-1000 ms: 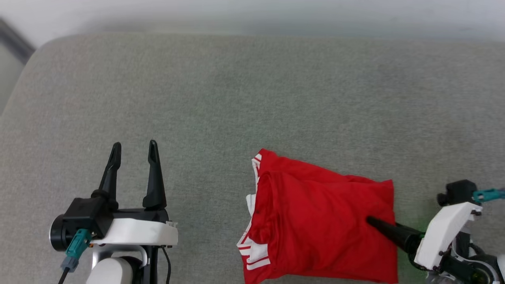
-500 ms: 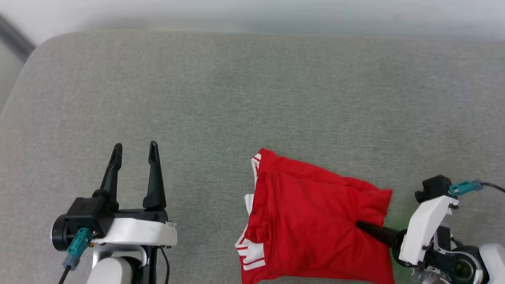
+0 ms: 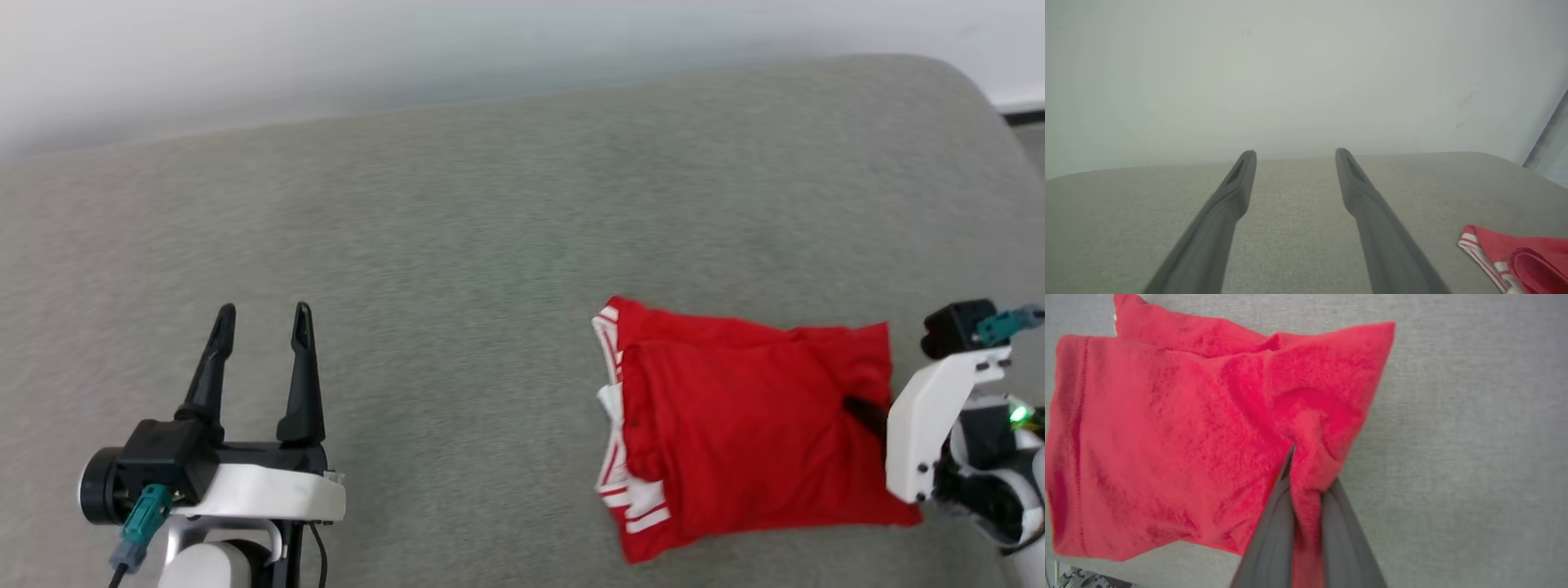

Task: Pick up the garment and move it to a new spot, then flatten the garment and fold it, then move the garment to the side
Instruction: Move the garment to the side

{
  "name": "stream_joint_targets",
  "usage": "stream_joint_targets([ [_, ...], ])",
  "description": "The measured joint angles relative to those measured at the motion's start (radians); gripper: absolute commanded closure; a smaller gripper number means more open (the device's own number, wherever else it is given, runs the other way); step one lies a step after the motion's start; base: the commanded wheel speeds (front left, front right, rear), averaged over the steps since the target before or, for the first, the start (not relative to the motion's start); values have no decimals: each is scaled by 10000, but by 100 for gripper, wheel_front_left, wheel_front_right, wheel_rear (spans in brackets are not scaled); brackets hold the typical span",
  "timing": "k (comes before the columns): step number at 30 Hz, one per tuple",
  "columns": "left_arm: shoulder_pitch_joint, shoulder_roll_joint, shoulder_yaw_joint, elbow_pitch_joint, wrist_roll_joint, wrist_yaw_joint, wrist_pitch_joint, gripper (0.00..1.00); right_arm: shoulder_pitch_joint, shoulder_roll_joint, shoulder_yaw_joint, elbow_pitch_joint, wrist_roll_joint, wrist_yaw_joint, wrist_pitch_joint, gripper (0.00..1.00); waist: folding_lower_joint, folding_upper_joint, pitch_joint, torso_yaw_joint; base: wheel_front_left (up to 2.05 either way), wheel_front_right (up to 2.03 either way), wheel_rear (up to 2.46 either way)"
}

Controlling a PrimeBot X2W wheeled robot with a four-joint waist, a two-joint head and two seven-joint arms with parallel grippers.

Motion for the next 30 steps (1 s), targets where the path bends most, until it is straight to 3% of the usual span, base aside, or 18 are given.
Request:
stream_joint_targets([
  [5, -405, 173, -128, -174, 125, -142, 25, 0, -845, -376, -224, 800, -1231, 0, -767, 100, 0, 0, 274, -1031, 0, 0, 0],
  [14, -1632, 755, -410, -867, 527, -420, 602, 0, -2956, -194, -1012, 2464, -1960, 0, -3124, 100, 0, 0, 1913, -2151, 0, 0, 0],
  [20, -2480, 1058, -637, -1473, 782, -571, 1001, 0, -4148, -343, -2025, 3634, -2397, 0, -4268, 100, 0, 0, 3121, -2539, 0, 0, 0],
  [26, -3066, 1177, -890, -1858, 880, -700, 1206, 0, -4849, -537, -2882, 4521, -2698, 0, -5122, 100, 1, 0, 4066, -2514, 0, 0, 0],
  [27, -3126, 1177, -924, -1877, 880, -702, 1206, 0, -4911, -531, -2964, 4635, -2775, 0, -5300, 69, 1, 0, 4171, -2471, 0, 0, 0],
  [28, -3179, 1172, -949, -1877, 880, -708, 1204, 0, -4984, -516, -3039, 4801, -2847, 0, -5392, 0, 1, 0, 4249, -2409, 0, 0, 0],
  [30, -3217, 1147, -995, -1843, 867, -723, 1175, 0, -5058, -500, -3185, 5085, -3139, 0, -5802, 0, 1, 0, 4334, -2254, 0, 0, 0],
])
